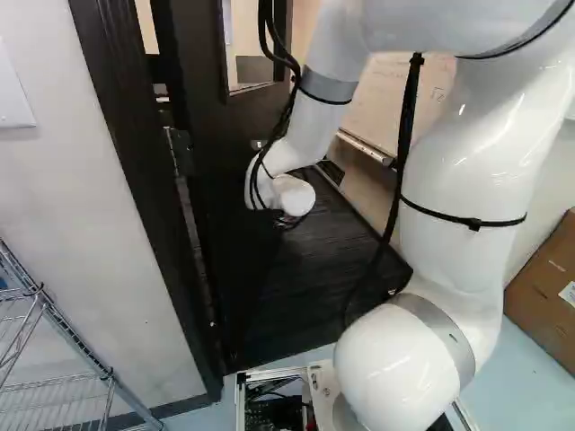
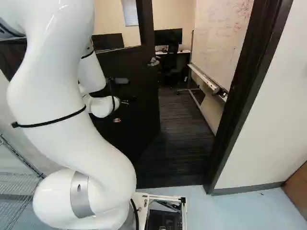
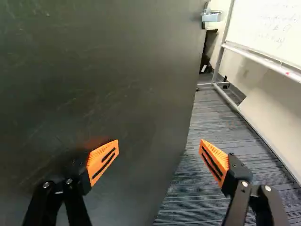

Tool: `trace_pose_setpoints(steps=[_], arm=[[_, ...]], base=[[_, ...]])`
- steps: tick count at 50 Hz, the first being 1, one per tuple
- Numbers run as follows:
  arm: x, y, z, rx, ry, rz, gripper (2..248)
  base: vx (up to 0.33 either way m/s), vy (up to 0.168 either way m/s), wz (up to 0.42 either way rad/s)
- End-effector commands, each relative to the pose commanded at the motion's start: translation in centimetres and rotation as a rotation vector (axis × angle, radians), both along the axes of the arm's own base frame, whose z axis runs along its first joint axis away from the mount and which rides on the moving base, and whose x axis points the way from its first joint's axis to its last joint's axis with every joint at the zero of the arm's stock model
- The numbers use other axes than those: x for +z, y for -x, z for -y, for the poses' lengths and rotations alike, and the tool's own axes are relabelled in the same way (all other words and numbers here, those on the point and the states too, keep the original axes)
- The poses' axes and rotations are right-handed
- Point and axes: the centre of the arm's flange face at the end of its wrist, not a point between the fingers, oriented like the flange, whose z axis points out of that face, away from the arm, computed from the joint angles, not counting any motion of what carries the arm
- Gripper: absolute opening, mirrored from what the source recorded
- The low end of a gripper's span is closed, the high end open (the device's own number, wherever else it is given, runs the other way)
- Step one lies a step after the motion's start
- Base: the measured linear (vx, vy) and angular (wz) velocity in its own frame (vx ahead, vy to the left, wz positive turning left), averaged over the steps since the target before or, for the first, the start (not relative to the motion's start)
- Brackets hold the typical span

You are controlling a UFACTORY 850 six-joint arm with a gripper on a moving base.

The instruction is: Open the door and move inside

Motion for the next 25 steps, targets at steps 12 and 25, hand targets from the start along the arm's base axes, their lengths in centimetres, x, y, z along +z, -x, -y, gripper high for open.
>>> trace_pose_setpoints(steps=[12, 25], arm=[[0.0, -0.9, -1.0, 0.037, 0.008, 0.008, 247], [0.0, -1.8, -2.1, 0.079, 0.017, 0.022, 247]], base=[[0.0, 0.0, 0.0], [0.0, 0.0, 0.0]])
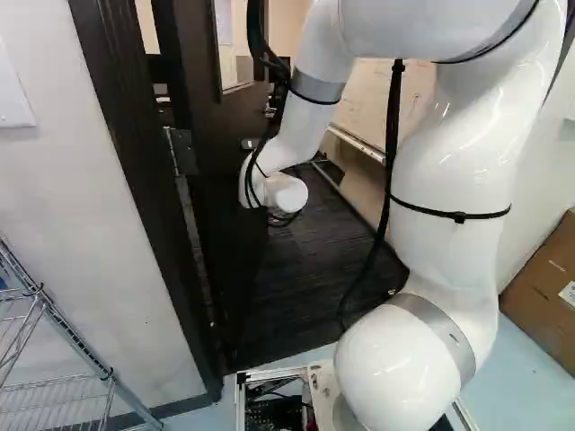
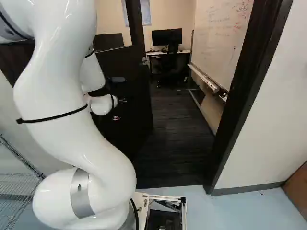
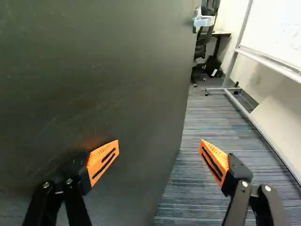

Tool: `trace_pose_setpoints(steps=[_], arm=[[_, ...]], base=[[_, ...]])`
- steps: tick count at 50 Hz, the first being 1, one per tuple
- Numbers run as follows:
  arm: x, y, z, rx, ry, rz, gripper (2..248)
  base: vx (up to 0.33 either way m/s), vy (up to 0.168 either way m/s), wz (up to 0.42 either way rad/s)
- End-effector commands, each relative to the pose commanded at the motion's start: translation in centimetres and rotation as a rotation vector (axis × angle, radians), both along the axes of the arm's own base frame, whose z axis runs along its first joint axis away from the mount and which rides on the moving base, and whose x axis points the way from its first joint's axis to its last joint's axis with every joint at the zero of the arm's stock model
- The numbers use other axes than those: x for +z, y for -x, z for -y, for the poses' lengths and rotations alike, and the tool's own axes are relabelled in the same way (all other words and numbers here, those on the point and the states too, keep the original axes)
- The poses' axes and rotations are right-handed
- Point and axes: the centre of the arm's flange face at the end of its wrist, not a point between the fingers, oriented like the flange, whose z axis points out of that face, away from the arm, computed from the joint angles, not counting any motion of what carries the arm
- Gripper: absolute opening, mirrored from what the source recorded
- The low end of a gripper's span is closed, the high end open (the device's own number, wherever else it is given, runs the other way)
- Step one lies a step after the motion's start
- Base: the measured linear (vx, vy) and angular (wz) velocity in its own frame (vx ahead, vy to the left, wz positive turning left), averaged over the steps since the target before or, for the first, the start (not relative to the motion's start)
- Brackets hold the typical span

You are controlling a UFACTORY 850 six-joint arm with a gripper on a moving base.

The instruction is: Open the door and move inside

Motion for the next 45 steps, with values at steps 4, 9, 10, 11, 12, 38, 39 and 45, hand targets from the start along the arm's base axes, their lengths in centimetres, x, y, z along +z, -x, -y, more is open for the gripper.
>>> trace_pose_setpoints(steps=[4, 9, 10, 11, 12, 38, 39, 45], arm=[[0.0, -0.3, -0.3, 0.013, 0.003, 0.005, 247], [0.0, -0.6, -0.7, 0.029, 0.006, 0.011, 247], [0.0, -0.7, -0.8, 0.032, 0.007, 0.012, 247], [0.0, -0.7, -0.9, 0.035, 0.007, 0.013, 247], [0.0, -0.8, -1.0, 0.04, 0.008, 0.015, 247], [0.0, -2.2, -3.0, 0.119, 0.024, 0.045, 247], [0.0, -2.3, -3.1, 0.121, 0.024, 0.046, 247], [0.0, -2.5, -3.3, 0.128, 0.025, 0.049, 247]], base=[[0.0, 0.0, 0.0], [0.0, 0.0, 0.0], [0.0, 0.0, 0.0], [0.0, 0.0, 0.0], [0.0, 0.0, 0.0], [0.0, 0.0, 0.0], [0.0, 0.0, 0.0], [0.0, 0.0, 0.0]])
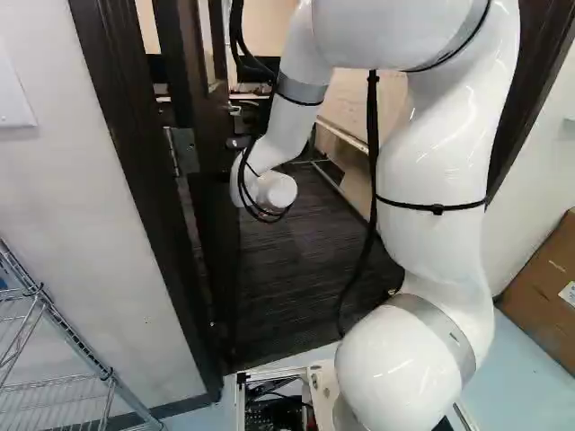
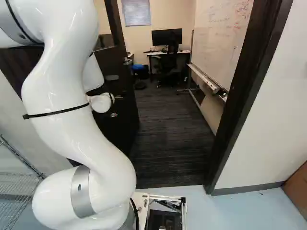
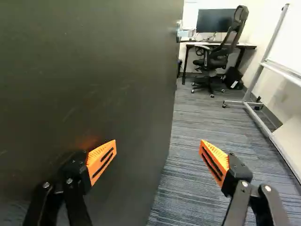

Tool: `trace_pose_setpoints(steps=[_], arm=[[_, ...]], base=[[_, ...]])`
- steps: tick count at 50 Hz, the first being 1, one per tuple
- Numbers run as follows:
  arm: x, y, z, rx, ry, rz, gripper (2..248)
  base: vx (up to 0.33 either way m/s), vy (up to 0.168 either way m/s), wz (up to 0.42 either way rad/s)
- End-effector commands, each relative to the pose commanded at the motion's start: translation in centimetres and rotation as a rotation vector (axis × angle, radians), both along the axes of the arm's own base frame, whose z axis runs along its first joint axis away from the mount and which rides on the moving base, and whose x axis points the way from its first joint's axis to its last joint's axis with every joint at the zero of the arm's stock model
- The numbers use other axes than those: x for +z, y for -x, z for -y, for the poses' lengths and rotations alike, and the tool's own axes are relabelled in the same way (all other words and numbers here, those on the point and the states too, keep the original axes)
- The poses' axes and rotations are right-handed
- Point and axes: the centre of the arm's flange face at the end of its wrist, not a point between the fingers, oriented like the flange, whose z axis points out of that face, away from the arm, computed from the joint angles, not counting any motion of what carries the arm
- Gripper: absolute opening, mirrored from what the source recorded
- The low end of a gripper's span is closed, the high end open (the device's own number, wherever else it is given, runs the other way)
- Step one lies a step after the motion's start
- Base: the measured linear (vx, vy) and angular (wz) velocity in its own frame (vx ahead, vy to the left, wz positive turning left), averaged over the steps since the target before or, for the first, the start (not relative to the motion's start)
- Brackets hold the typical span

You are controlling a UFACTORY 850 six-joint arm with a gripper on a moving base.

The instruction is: Open the door and move inside

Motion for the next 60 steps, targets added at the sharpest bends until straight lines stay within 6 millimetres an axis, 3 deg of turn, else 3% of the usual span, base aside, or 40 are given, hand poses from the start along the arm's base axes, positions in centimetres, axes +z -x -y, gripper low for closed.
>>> trace_pose_setpoints(steps=[60], arm=[[-0.01, -0.06, -0.09, 0.002, 0.0, 0.001, 247]], base=[[0.0, 0.0, 0.0]])
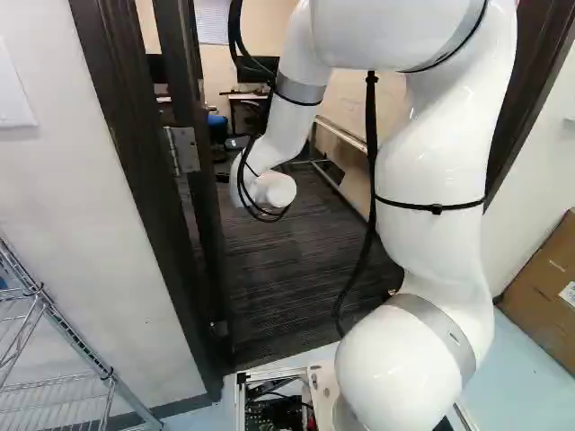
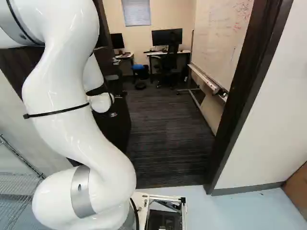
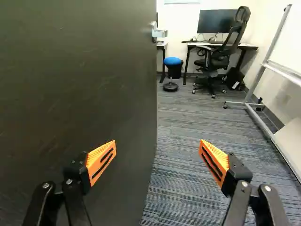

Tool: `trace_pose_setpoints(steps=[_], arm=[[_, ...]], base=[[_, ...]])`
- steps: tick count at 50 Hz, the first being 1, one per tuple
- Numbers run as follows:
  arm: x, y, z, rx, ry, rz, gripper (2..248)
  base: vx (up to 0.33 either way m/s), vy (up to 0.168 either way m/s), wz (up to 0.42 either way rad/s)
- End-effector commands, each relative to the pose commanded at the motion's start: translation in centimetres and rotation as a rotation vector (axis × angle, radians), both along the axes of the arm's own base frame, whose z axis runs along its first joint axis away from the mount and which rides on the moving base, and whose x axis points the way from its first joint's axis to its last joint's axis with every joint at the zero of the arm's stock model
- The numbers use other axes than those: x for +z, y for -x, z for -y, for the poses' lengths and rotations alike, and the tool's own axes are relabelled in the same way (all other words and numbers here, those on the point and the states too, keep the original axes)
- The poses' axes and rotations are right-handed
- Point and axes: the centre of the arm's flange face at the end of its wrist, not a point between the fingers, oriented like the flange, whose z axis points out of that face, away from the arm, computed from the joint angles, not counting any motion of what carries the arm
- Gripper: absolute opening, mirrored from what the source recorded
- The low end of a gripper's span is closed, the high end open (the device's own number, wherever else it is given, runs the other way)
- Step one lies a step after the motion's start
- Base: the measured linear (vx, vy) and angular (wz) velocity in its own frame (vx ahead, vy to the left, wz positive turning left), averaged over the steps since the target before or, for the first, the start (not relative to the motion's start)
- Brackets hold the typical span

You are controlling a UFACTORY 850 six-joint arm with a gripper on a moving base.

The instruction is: Open the door and move inside

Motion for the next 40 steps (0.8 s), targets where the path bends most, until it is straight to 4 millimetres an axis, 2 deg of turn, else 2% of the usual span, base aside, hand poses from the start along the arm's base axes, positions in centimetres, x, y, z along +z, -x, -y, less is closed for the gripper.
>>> trace_pose_setpoints(steps=[15, 40], arm=[[0.0, -0.1, 0.6, -0.011, 0.0, -0.001, 247], [0.1, -0.1, 4.2, -0.079, 0.002, -0.006, 247]], base=[[0.0, 0.0, 0.0], [0.0, 0.0, 0.0]])
